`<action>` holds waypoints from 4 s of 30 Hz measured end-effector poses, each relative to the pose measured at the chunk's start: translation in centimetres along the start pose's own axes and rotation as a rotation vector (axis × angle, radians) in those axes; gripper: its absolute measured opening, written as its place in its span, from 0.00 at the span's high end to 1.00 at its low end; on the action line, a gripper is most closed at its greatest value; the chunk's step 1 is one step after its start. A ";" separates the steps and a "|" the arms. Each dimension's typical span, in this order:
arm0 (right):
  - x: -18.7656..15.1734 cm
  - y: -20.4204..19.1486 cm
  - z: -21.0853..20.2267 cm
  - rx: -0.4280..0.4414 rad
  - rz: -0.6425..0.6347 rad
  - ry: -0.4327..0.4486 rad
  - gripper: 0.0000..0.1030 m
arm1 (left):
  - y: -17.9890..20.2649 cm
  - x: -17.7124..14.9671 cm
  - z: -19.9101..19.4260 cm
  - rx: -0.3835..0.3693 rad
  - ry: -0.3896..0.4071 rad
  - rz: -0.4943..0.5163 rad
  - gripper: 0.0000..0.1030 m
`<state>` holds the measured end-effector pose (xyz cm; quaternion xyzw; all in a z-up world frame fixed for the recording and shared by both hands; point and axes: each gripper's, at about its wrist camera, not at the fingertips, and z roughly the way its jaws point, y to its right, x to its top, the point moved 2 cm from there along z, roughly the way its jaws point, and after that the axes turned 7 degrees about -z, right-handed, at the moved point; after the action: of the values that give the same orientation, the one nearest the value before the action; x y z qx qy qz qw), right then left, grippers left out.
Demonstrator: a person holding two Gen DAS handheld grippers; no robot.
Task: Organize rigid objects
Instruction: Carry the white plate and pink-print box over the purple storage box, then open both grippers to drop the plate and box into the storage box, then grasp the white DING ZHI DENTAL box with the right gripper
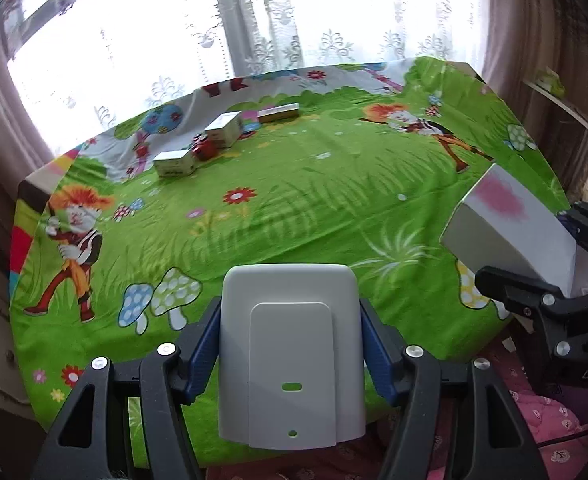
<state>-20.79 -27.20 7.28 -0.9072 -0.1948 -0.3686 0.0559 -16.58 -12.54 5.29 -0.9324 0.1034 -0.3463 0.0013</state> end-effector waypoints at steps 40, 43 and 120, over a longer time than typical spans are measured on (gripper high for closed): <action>-21.1 21.0 -12.6 -0.407 0.620 -0.146 0.33 | 31.6 -2.9 -2.2 -0.365 -0.092 0.769 0.38; -21.4 21.4 -12.7 -0.422 0.626 -0.156 0.33 | 32.6 -3.4 -2.3 -0.370 -0.093 0.804 0.38; 17.8 7.5 26.9 0.155 -0.240 -0.073 0.66 | -21.6 5.5 16.1 0.210 -0.077 -0.516 0.00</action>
<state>11.24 -21.96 0.44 -0.8833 -0.3315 -0.3231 0.0742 1.99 6.43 -1.81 -0.9351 -0.1742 -0.3082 0.0138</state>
